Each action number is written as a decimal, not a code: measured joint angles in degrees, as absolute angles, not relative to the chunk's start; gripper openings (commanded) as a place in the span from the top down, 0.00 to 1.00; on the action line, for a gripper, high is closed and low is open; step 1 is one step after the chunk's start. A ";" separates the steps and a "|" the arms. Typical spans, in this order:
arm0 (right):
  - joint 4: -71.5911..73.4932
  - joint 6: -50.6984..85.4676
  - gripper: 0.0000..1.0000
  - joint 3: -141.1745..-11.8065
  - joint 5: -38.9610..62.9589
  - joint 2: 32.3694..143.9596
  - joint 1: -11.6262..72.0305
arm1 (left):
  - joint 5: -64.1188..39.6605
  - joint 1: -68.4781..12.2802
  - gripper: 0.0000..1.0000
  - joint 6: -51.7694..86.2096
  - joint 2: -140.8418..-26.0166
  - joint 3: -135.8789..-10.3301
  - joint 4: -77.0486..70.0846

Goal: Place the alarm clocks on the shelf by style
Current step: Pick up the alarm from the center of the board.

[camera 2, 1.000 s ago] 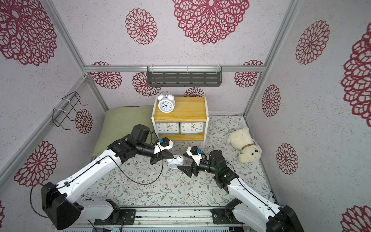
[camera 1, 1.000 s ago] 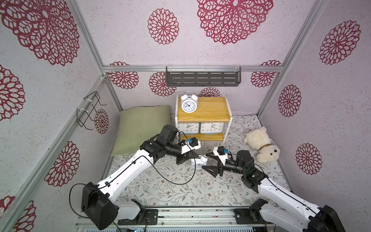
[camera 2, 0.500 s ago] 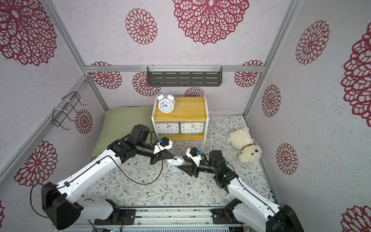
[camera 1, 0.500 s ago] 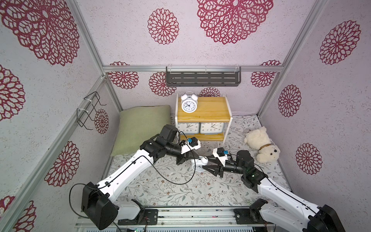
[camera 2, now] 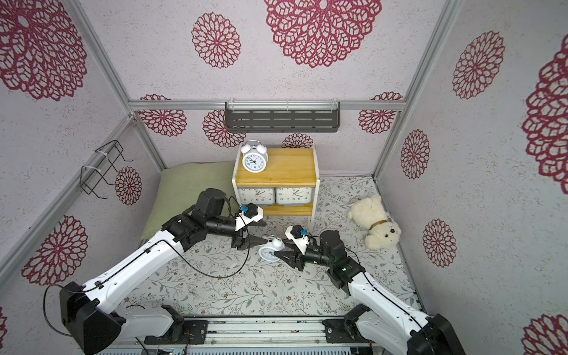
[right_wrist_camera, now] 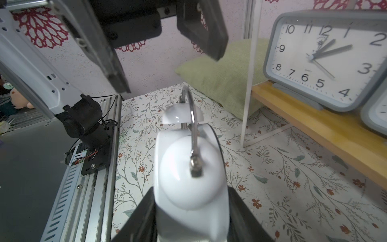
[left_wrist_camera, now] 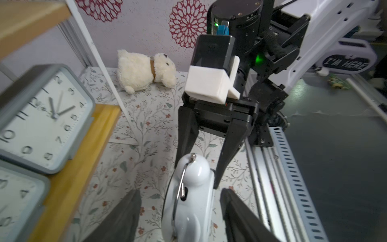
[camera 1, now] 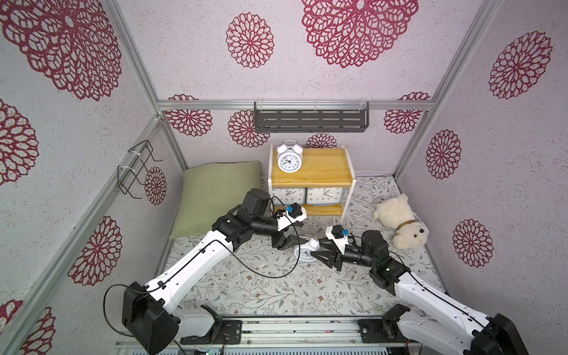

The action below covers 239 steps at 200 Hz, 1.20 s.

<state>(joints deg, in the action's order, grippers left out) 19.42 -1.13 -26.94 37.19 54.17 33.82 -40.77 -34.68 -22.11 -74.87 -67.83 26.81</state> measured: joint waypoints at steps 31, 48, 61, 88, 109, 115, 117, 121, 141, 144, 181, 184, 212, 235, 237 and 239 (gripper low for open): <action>19.70 0.69 0.74 -25.89 34.76 50.59 32.42 | -32.38 -34.11 0.17 -17.45 -69.45 -62.48 20.08; 19.99 2.07 0.74 -25.41 33.30 48.34 31.20 | -27.88 -33.01 0.18 -15.31 -67.07 -60.51 17.65; 20.58 3.16 0.73 -25.06 32.23 46.83 30.20 | -24.58 -31.77 0.19 -13.45 -65.95 -59.92 16.69; 21.10 5.19 0.73 -24.84 30.06 44.01 27.73 | -18.59 -29.10 0.19 -10.22 -64.53 -59.79 16.08; 21.28 6.31 0.73 -25.04 29.21 42.78 25.58 | -14.50 -27.51 0.20 -8.12 -63.57 -59.22 15.75; 21.08 6.66 0.73 -25.34 29.08 42.76 25.06 | -13.67 -27.07 0.20 -7.49 -63.42 -59.09 15.70; 21.08 6.68 0.73 -25.45 29.06 42.76 24.88 | -13.45 -26.96 0.20 -7.35 -63.37 -59.07 15.70; 20.93 6.79 0.73 -25.74 28.97 42.81 24.58 | -12.93 -26.68 0.20 -7.03 -63.35 -59.05 15.73; 20.01 7.25 0.73 -28.25 28.75 43.62 23.27 | -11.94 -25.21 0.21 -5.65 -63.37 -59.05 15.53; 19.90 7.27 0.73 -28.75 28.75 43.83 23.14 | -11.94 -24.97 0.21 -5.43 -63.40 -59.05 15.42; 18.98 7.64 0.73 -36.86 28.77 47.72 22.24 | -14.13 -22.17 0.28 -3.20 -65.01 -59.05 12.64; 19.00 7.64 0.73 -37.47 28.80 48.03 22.24 | -14.39 -21.93 0.29 -3.05 -65.21 -59.05 12.36; 18.44 7.64 0.73 -42.52 29.19 50.87 22.11 | -17.02 -19.90 0.38 -1.83 -67.33 -59.07 10.09; 17.50 7.64 0.73 -45.71 29.61 52.69 22.04 | -19.22 -19.07 0.43 -1.63 -69.12 -59.35 9.32; 17.43 7.64 0.73 -46.00 29.71 52.84 22.04 | -19.38 -19.00 0.44 -1.63 -69.30 -59.44 9.26; 17.28 7.64 0.73 -46.30 29.71 53.01 22.02 | -19.64 -18.94 0.44 -1.63 -69.54 -59.55 9.23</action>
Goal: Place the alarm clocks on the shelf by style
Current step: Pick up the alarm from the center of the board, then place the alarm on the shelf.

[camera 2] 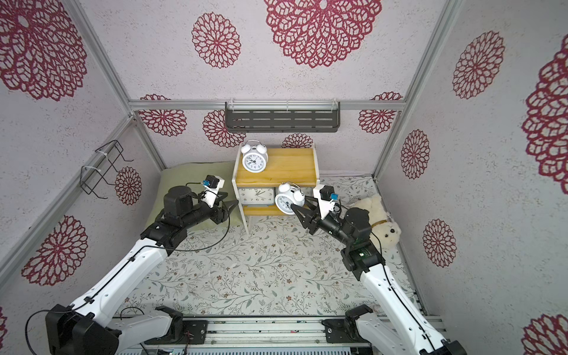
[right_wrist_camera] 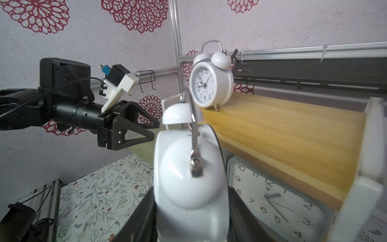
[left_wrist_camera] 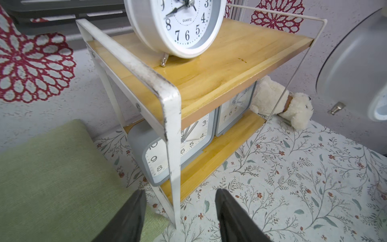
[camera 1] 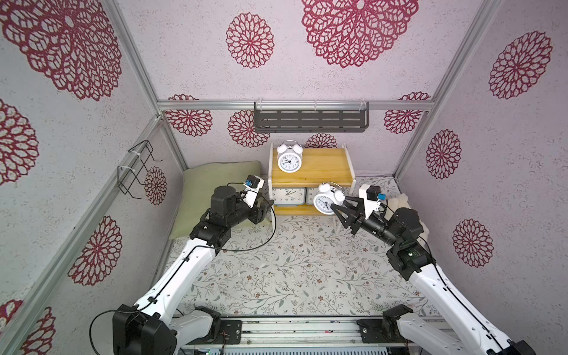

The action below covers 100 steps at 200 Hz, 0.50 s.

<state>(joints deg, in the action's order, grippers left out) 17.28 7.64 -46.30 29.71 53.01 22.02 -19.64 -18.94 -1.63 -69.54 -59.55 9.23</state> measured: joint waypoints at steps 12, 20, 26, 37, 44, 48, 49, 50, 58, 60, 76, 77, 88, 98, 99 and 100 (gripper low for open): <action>16.58 7.64 0.73 -47.99 29.78 53.93 22.00 | -20.73 -18.63 0.47 -1.63 -70.63 -60.20 8.84; 16.14 7.64 0.73 -49.28 29.74 54.65 21.98 | -21.37 -18.48 0.48 -1.63 -71.24 -60.64 8.67; 15.75 7.62 0.73 -50.48 29.69 55.31 21.91 | -21.80 -18.37 0.49 -1.65 -71.59 -60.95 8.51; 15.09 7.62 0.73 -52.49 29.43 56.38 21.82 | -22.50 -18.20 0.53 -1.65 -72.03 -61.25 8.12; 14.72 7.62 0.73 -53.82 29.08 57.12 21.78 | -22.94 -18.15 0.55 -1.69 -72.25 -61.45 7.99; 14.41 7.62 0.73 -54.65 28.80 57.63 21.71 | -23.29 -18.09 0.56 -1.67 -72.42 -61.63 7.92; 14.37 7.62 0.73 -54.78 28.77 57.69 21.71 | -23.31 -18.09 0.56 -1.67 -72.42 -61.65 7.90; 14.33 7.64 0.73 -54.94 28.73 57.76 21.69 | -23.38 -18.09 0.56 -1.69 -72.47 -61.69 7.88; 13.74 7.64 0.73 -56.45 28.36 58.61 21.52 | -23.88 -18.04 0.57 -1.76 -72.79 -62.00 7.64; 13.56 7.64 0.73 -56.88 28.25 58.89 21.47 | -23.97 -18.04 0.57 -1.72 -72.86 -62.04 7.60; 12.40 7.62 0.73 -59.79 27.49 60.82 21.02 | -24.97 -18.00 0.60 -1.83 -73.49 -62.43 7.35; 12.32 7.62 0.73 -60.05 27.38 61.01 20.97 | -25.04 -18.00 0.60 -1.85 -73.54 -62.46 7.31; 11.46 7.62 0.74 -61.93 26.65 62.52 20.67 | -25.47 -17.98 0.60 -1.93 -73.89 -62.61 7.20; 10.57 7.62 0.74 -63.42 25.76 63.79 20.43 | -25.82 -17.96 0.60 -1.93 -74.13 -62.72 7.16; 10.50 7.62 0.74 -63.53 25.69 63.90 20.40 | -25.85 -17.96 0.61 -1.93 -74.15 -62.72 7.16; 10.41 7.64 0.74 -63.64 25.63 63.99 20.40 | -25.87 -17.93 0.60 -1.93 -74.19 -62.72 7.14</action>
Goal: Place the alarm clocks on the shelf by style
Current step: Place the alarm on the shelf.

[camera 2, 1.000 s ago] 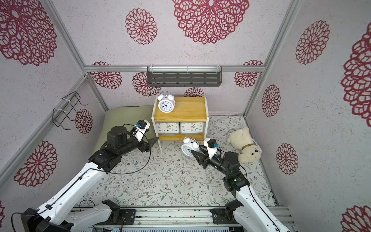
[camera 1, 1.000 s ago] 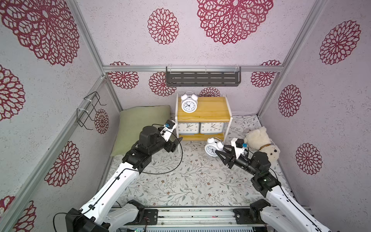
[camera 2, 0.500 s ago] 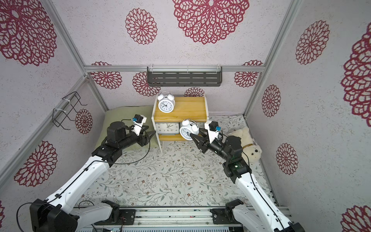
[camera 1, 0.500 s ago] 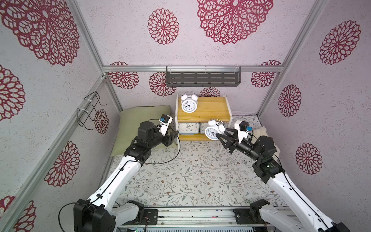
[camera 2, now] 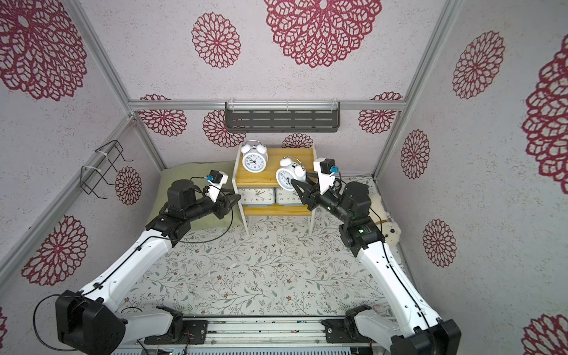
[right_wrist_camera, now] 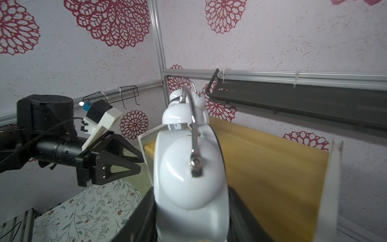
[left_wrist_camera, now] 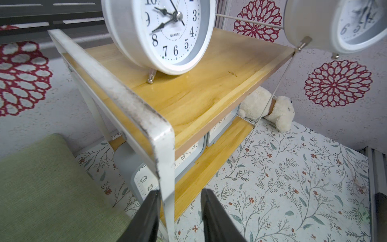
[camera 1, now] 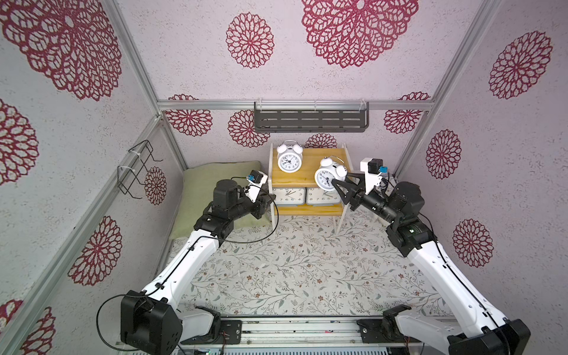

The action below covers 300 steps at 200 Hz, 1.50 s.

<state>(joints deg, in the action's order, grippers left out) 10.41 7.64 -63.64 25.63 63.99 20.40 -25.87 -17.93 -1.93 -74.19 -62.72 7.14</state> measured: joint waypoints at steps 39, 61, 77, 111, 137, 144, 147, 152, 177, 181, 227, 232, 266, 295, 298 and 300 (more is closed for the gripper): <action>7.11 7.57 0.75 -67.55 22.41 68.49 20.03 | -26.50 -17.65 0.67 -2.20 -74.65 -62.87 7.14; 5.48 7.27 0.75 -69.60 21.26 70.94 20.01 | -26.79 -17.56 0.67 -2.42 -75.18 -63.26 7.31; 5.06 6.87 0.75 -71.13 20.95 72.36 20.01 | -26.92 -17.56 0.68 -2.61 -75.44 -63.70 7.60; 3.20 5.32 0.75 -74.32 20.62 74.72 19.90 | -26.96 -17.56 0.69 -3.05 -75.46 -63.83 7.64; 2.00 4.38 0.75 -76.36 20.56 76.49 19.86 | -26.96 -17.50 0.69 -3.27 -75.48 -63.86 7.70; 1.65 4.14 0.75 -77.01 20.56 76.99 19.86 | -26.96 -17.45 0.69 -3.33 -75.48 -63.86 7.70; 1.43 4.05 0.74 -77.30 20.58 77.23 19.86 | -26.96 -17.45 0.69 -3.36 -75.48 -63.86 7.70; 1.17 3.99 0.75 -77.76 20.56 77.58 19.86 | -26.96 -17.45 0.69 -3.38 -75.48 -63.86 7.70; -0.16 3.73 0.75 -79.61 20.60 78.91 19.68 | -26.96 -17.45 0.69 -3.42 -75.48 -63.88 7.77; -0.34 3.60 0.75 -79.90 20.60 79.11 19.64 | -26.94 -17.45 0.69 -3.42 -75.48 -63.88 7.79; -1.41 3.46 0.74 -81.84 20.78 80.60 18.92 | -26.94 -17.34 0.69 -3.49 -75.48 -63.92 7.97; -1.45 3.46 0.74 -81.89 20.80 80.68 18.85 | -26.94 -17.34 0.69 -3.51 -75.48 -63.92 7.97; -1.61 3.46 0.71 -81.97 21.19 80.77 18.59 | -26.96 -17.30 0.69 -3.66 -75.48 -63.92 7.99; -1.65 3.49 0.68 -82.28 21.23 81.03 18.52 | -26.96 -17.30 0.69 -3.68 -75.48 -63.92 8.01; -1.65 3.46 0.68 -82.28 21.26 81.06 18.52 | -26.96 -17.30 0.69 -3.68 -75.48 -63.92 8.01; -1.65 3.49 0.67 -82.30 21.23 81.08 18.52 | -26.96 -17.30 0.69 -3.68 -75.48 -63.92 8.01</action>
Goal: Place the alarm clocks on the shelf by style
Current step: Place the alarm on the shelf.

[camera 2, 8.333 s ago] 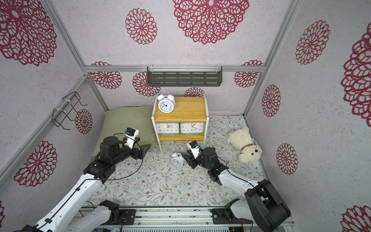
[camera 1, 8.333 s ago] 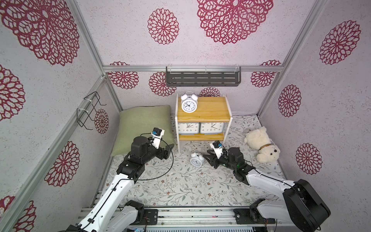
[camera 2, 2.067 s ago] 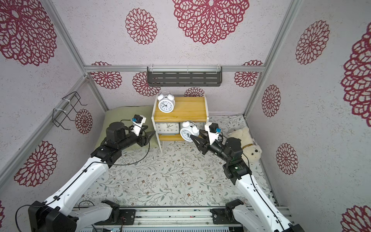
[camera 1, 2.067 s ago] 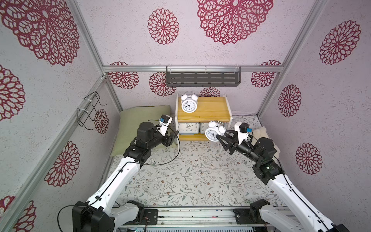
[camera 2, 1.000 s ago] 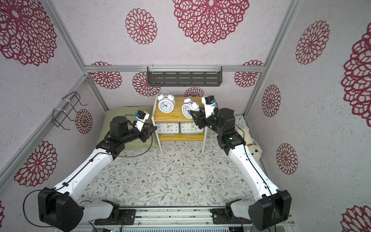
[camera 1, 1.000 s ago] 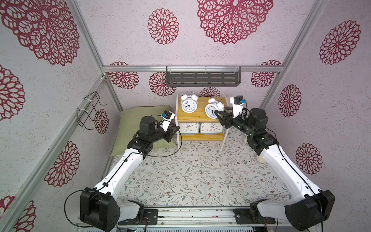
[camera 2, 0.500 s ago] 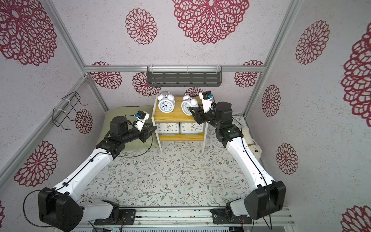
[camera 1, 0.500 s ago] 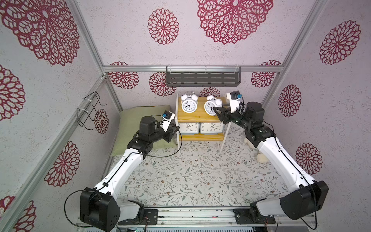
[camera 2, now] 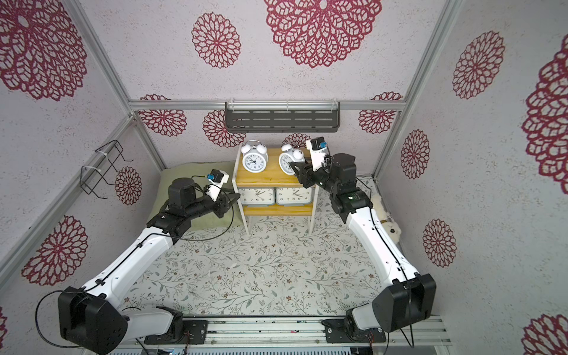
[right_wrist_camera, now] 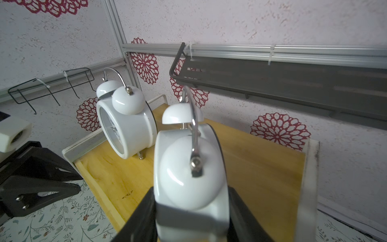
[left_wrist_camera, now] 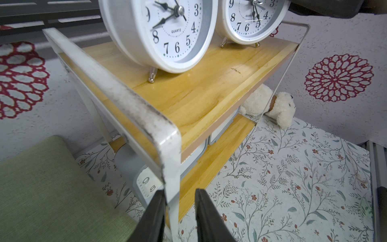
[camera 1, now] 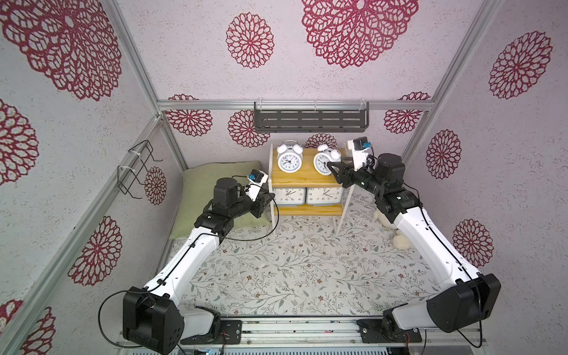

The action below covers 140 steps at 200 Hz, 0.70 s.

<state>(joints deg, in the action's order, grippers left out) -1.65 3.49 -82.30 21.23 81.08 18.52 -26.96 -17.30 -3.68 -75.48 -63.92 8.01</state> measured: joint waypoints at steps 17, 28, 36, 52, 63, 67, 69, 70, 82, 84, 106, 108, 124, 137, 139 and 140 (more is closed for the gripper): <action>-1.67 3.46 0.59 -82.37 21.28 81.17 18.52 | -26.96 -17.30 0.69 -3.68 -75.48 -63.92 8.01; -1.69 3.46 0.57 -82.52 21.32 81.32 18.52 | -26.96 -17.28 0.69 -3.68 -75.48 -63.92 8.01; -1.67 3.46 0.55 -82.56 21.34 81.41 18.50 | -26.96 -17.28 0.69 -3.68 -75.48 -63.92 8.01; -1.67 3.44 0.51 -82.61 21.39 81.43 18.50 | -26.96 -17.28 0.69 -3.73 -75.48 -63.94 8.05; -1.67 3.44 0.47 -82.61 21.41 81.43 18.50 | -26.96 -17.28 0.69 -3.79 -75.48 -64.05 8.25; -1.69 3.46 0.47 -82.61 21.39 81.43 18.50 | -26.96 -17.28 0.69 -3.84 -75.50 -64.12 8.32; -1.69 3.42 0.46 -82.61 21.41 81.43 18.50 | -26.96 -17.28 0.69 -3.84 -75.53 -64.16 8.36; -1.69 3.42 0.46 -82.61 21.41 81.43 18.50 | -26.96 -17.28 0.69 -3.84 -75.53 -64.16 8.36; -1.74 3.40 0.43 -82.61 21.39 81.43 18.50 | -26.96 -17.28 0.69 -3.86 -75.64 -64.38 8.49; -1.74 3.31 0.42 -82.61 21.39 81.43 18.48 | -26.96 -17.28 0.69 -3.86 -75.64 -64.42 8.49; -1.61 2.61 0.28 -82.61 21.41 81.43 18.33 | -26.98 -17.28 0.69 -3.86 -75.68 -64.60 8.58; -1.65 2.85 0.26 -82.61 21.39 81.43 18.28 | -26.98 -17.28 0.69 -3.86 -75.68 -64.60 8.56; -1.58 2.11 0.21 -82.61 21.45 81.43 18.20 | -27.00 -17.28 0.69 -3.86 -75.68 -64.60 8.58; -1.61 1.96 0.20 -82.61 21.41 81.43 18.13 | -27.07 -17.28 0.69 -3.86 -75.68 -64.60 8.60; -1.58 1.93 0.20 -82.61 21.41 81.43 18.13 | -27.09 -17.28 0.69 -3.86 -75.68 -64.60 8.60; -1.58 1.98 0.20 -82.61 21.41 81.43 18.13 | -27.11 -17.28 0.69 -3.88 -75.68 -64.60 8.60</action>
<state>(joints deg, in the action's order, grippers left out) -1.58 1.98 -82.61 21.41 81.43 18.13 -27.11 -17.28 -3.88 -75.68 -64.60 8.60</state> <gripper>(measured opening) 0.795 0.312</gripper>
